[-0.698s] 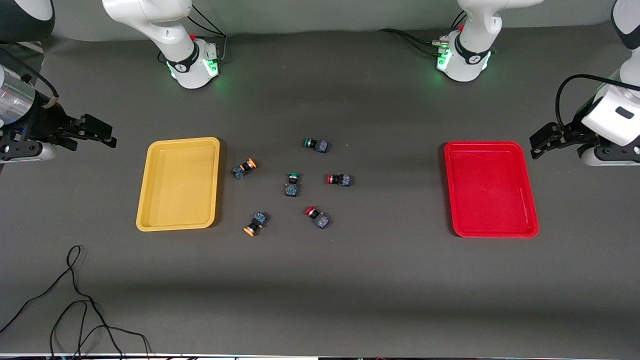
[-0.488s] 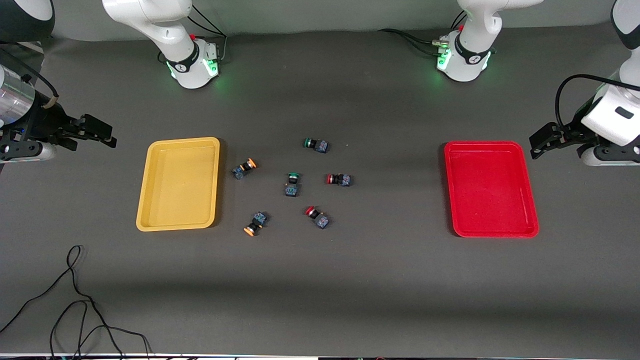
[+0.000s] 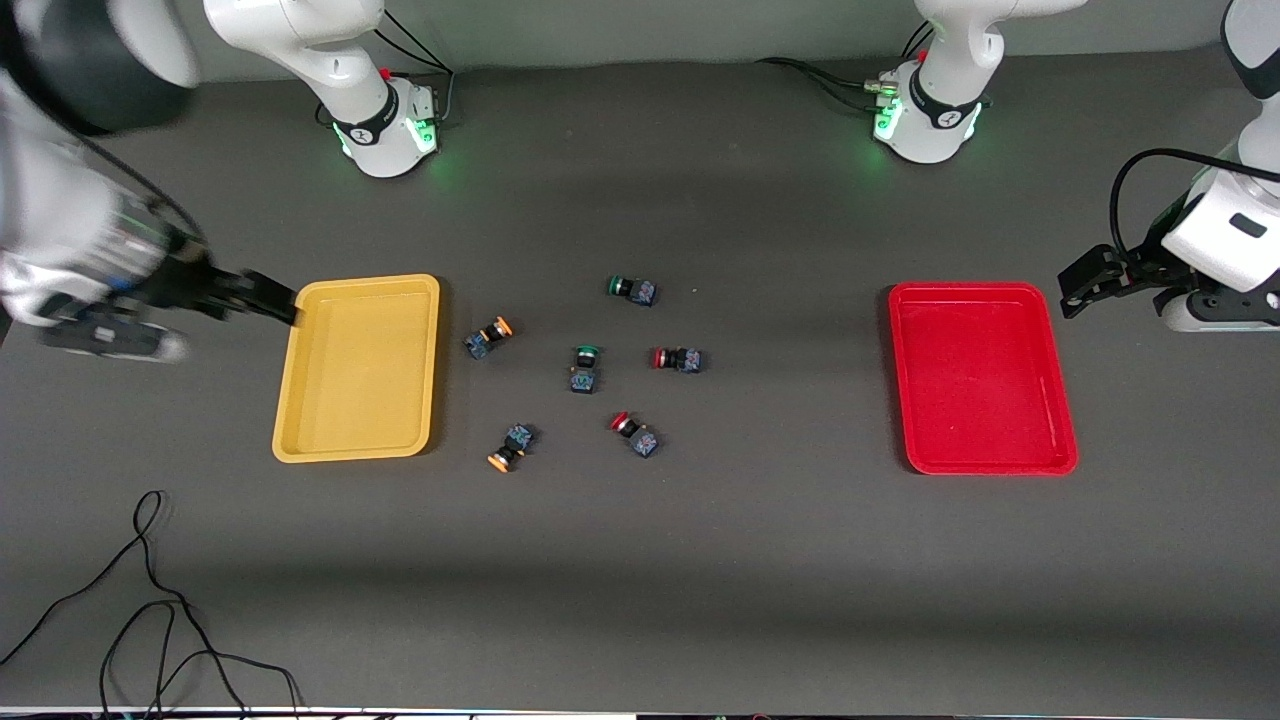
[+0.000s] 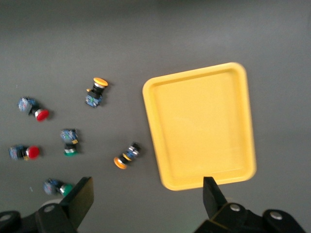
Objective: Place red and yellow buttons in trays
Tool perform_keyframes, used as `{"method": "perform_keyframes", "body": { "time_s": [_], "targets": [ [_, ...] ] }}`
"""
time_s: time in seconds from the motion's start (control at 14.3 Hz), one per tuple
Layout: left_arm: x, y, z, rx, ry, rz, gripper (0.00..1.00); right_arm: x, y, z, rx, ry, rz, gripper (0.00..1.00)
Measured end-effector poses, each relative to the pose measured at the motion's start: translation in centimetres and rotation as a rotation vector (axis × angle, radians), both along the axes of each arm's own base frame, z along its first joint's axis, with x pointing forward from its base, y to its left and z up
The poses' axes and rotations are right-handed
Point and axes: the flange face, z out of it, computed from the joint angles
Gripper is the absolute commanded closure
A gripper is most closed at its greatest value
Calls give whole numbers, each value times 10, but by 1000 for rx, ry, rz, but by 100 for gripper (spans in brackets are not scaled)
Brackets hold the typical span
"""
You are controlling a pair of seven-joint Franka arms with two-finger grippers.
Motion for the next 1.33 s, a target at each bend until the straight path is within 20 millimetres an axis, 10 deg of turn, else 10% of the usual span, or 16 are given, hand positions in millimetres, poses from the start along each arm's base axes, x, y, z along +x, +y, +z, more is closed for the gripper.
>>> {"method": "perform_keyframes", "body": {
  "time_s": [0.56, 1.12, 1.33],
  "targets": [
    [-3, -8, -3, -2, 20, 26, 0, -75, 89, -235, -70, 48, -441, 0],
    [-13, -126, -53, 0, 86, 166, 0, -115, 102, -333, -92, 48, -550, 1],
    [-18, -197, -97, 4, 110, 263, 0, -115, 100, -349, -81, 31, -559, 17]
  ]
}}
